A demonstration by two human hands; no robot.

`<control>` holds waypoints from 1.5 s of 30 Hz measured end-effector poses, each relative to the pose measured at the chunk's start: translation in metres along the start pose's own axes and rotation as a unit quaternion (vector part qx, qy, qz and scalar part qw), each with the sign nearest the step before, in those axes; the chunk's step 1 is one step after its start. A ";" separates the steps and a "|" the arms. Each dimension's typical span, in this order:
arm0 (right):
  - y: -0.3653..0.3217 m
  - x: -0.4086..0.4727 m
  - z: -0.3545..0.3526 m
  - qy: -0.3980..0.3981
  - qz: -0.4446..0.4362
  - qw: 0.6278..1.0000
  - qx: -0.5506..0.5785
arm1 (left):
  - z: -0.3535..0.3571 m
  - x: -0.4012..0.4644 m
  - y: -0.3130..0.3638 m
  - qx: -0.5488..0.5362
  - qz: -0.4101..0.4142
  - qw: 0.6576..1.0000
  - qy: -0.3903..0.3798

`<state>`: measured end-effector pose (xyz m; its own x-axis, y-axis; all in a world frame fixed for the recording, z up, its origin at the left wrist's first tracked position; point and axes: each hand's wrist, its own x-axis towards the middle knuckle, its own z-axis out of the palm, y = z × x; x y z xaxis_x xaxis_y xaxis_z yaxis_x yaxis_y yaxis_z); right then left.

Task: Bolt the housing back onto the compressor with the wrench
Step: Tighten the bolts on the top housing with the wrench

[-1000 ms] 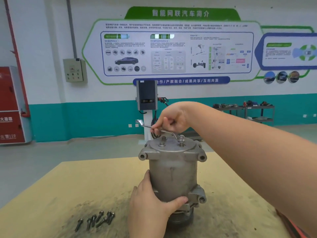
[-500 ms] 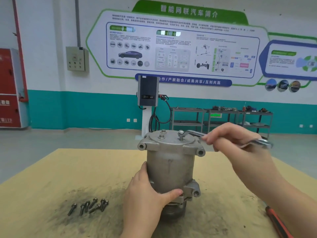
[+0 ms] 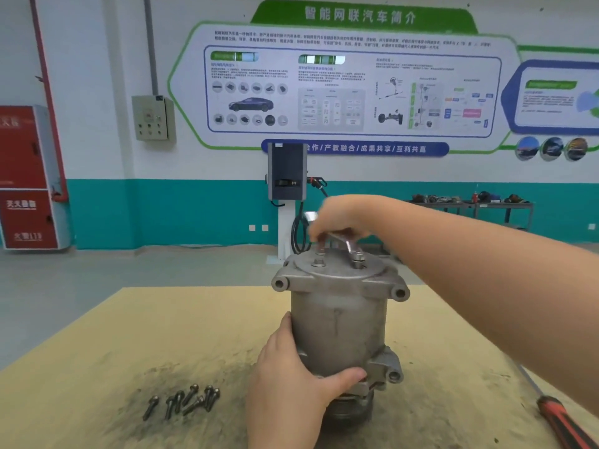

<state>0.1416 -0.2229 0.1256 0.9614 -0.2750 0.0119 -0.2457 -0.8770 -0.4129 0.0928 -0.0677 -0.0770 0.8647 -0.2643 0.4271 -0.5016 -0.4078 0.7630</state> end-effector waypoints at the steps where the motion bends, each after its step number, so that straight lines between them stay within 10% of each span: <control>1: 0.020 -0.001 -0.004 0.006 0.053 0.996 0.076 | -0.001 -0.001 0.000 -0.002 0.002 1.000 0.002; 6: 0.108 -0.045 -0.001 0.217 0.137 0.880 0.400 | -0.001 -0.005 -0.001 -0.016 0.013 1.000 0.016; 12: 0.108 -0.159 0.043 0.481 -0.136 0.752 0.430 | 0.001 -0.010 0.002 -0.023 0.018 0.999 0.030; 18: 0.021 -0.193 0.056 0.378 -0.412 0.826 0.072 | 0.001 -0.011 0.002 -0.026 0.010 0.999 0.030; 22: -0.056 -0.142 0.052 0.230 -0.402 0.866 -0.188 | 0.000 -0.004 0.001 -0.048 0.004 0.999 0.005; 29: -0.062 -0.010 0.037 0.058 -0.200 0.974 -0.092 | -0.001 0.007 0.005 -0.022 -0.023 0.999 -0.030; 34: 0.011 0.005 0.008 0.104 -0.035 0.989 0.096 | -0.004 0.005 0.006 -0.005 -0.023 0.999 -0.027; 37: 0.053 -0.009 0.010 0.213 0.041 0.939 0.266 | -0.003 0.003 0.005 -0.005 -0.028 1.000 -0.011; 41: 0.092 -0.056 0.026 0.362 0.060 0.763 0.532 | -0.002 -0.003 0.005 -0.006 -0.018 1.000 0.007; 45: 0.099 -0.112 0.043 0.354 -0.028 0.641 0.681 | -0.001 -0.006 0.005 -0.013 -0.024 0.999 0.017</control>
<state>0.0147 -0.2615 0.0445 0.5492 -0.7904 0.2715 0.5852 0.1318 -0.8001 0.0851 -0.0671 -0.0756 0.8884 -0.2149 0.4056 -0.4589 -0.3963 0.7952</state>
